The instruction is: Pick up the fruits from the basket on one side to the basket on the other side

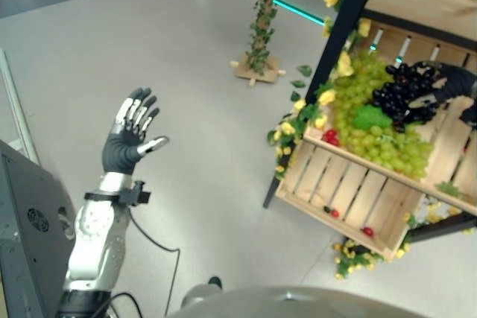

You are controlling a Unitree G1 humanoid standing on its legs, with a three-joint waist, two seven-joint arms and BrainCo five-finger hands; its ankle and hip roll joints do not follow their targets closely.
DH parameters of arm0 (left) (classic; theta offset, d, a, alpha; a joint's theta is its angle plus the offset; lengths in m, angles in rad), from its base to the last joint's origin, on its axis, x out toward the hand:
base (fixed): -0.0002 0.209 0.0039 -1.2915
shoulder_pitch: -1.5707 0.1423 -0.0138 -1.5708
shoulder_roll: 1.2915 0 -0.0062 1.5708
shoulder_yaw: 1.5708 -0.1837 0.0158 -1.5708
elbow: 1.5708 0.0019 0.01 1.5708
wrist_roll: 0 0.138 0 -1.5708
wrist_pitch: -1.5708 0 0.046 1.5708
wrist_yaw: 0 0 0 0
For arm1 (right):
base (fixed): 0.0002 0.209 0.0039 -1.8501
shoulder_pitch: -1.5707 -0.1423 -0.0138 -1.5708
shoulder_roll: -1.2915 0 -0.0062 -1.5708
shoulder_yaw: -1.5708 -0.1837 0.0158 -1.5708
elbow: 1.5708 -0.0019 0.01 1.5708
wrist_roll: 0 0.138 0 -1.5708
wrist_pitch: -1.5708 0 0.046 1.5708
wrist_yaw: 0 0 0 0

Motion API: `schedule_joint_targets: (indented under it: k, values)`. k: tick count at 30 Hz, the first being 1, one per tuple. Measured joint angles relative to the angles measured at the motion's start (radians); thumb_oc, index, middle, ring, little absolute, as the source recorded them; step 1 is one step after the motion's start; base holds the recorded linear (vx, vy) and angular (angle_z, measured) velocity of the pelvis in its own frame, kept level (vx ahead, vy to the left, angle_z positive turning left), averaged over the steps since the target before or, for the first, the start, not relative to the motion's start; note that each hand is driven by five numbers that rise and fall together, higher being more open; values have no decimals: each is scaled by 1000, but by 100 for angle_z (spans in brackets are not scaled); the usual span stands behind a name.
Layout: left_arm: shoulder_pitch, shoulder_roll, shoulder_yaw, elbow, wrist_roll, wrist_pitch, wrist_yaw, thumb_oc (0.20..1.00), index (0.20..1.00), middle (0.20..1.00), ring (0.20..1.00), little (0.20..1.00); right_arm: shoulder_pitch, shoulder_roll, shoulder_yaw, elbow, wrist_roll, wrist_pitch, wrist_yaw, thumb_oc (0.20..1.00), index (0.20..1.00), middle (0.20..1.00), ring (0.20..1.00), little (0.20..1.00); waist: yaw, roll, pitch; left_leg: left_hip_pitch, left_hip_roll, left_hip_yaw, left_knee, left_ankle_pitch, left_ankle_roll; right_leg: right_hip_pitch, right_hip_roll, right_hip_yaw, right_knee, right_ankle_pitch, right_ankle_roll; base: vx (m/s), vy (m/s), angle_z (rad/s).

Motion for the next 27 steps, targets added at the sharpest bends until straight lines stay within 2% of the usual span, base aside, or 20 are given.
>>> schedule_joint_targets:
  k: [11, 15, 16, 17, 21, 23, 27]
  values:
    - [3, 0, 0, 0, 0, 0, -9, 1000, 1000, 1000, 1000, 1000, 94, -4, -76, -63, 25, -9, 21, 1000, 1000, 1000, 1000, 1000, -1, -6, 0, 2, 0, -2, 0, 0, 0, 4, 0, 0, 0, 0, 0, 0, 0, 0]
    - [6, 0, 1, 0, 0, 0, -12, 1000, 1000, 1000, 1000, 1000, 182, -49, -147, -133, 27, -19, 33, 1000, 1000, 1000, 1000, 1000, -4, -8, 1, 1, -1, -4, 0, 0, 0, 3, -1, -1, 0, 0, 0, -1, 1, 2]
    - [14, 0, 1, -1, 1, -1, -18, 1000, 1000, 1000, 1000, 1000, 278, -66, -234, -181, 36, -30, 41, 1000, 1000, 1000, 1000, 1000, -4, -10, 2, 0, -1, -7, 0, 0, 0, 4, -1, -3, 0, 0, 0, -4, 3, 6]
    - [22, 0, 4, 0, 1, -2, -18, 1000, 1000, 1000, 1000, 1000, 296, -66, -251, -187, 42, -34, 45, 1000, 1000, 1000, 1000, 1000, -2, -10, 1, 1, -2, -7, 0, 0, 0, 4, -1, -2, 0, 0, 0, -8, 4, 5]
    - [51, -3, 18, -1, 9, -1, -30, 1000, 1000, 1000, 1000, 1000, 537, -78, -471, -288, 77, -50, 62, 1000, 1000, 1000, 1000, 1000, -28, -15, 3, -2, -3, -8, 0, 0, 0, 2, -3, -4, 0, -1, 1, 0, 0, 0]
    - [64, -6, 29, 0, 9, -2, -33, 1000, 1000, 1000, 1000, 1000, 695, -60, -613, -350, 100, -54, 68, 1000, 1000, 1000, 1000, 1000, -33, -17, 3, -2, -3, -7, 0, 0, 0, 1, -3, -3, 0, -1, 1, 0, 0, 0]
    - [72, -9, 54, -2, 10, -5, -30, 1000, 1000, 1000, 1000, 1000, 851, 23, -747, -410, 123, -60, 77, 1000, 1000, 1000, 1000, 1000, -49, -19, 3, -2, -3, -7, 0, 0, 0, 0, -3, -4, 1, -1, 1, 1, 0, -1]
